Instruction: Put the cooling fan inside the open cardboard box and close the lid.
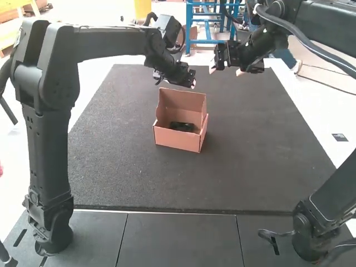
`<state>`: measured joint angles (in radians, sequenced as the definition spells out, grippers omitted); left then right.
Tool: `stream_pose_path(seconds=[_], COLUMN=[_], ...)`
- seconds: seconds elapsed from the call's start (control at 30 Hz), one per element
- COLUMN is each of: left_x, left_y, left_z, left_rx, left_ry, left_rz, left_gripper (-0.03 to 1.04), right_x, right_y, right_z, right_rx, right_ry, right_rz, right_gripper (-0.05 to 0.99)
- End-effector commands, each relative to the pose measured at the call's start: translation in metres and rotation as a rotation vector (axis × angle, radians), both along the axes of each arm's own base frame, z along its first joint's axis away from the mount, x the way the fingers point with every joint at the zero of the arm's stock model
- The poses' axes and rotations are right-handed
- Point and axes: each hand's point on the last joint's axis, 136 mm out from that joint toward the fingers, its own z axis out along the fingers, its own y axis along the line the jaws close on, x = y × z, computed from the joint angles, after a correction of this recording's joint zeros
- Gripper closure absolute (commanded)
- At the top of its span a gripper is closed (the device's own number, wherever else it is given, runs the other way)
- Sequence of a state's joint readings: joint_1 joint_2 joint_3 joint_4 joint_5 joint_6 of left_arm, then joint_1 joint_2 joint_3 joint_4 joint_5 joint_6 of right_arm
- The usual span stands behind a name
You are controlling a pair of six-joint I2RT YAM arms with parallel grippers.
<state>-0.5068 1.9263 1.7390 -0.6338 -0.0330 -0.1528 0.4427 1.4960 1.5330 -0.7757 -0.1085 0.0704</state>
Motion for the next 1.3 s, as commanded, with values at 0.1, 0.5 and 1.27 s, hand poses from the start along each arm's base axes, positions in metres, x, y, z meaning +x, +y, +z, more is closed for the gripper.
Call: stream_pose_path(seconds=[0.1, 0.5, 1.27], left_x=[-0.013, -0.043, -0.084], left_y=[0.007, 0.017, 0.018], left_z=[0.000, -0.026, -0.122], left_rx=[0.053, 0.137, 0.253], left_ry=[0.046, 0.171, 0.250], left_rz=[-0.011, -0.021, -0.089], left_gripper=[0.05, 0.05, 0.05], right_x=[-0.005, 0.010, 0.000], right_y=[-0.009, -0.089, -0.095], right_z=[0.023, 0.002, -0.012], right_rx=[0.023, -0.006, 0.007], right_ry=[-0.019, 0.021, 0.048], right_rz=[-0.008, -0.231, -0.235], right_gripper=[0.02, 0.02, 0.02])
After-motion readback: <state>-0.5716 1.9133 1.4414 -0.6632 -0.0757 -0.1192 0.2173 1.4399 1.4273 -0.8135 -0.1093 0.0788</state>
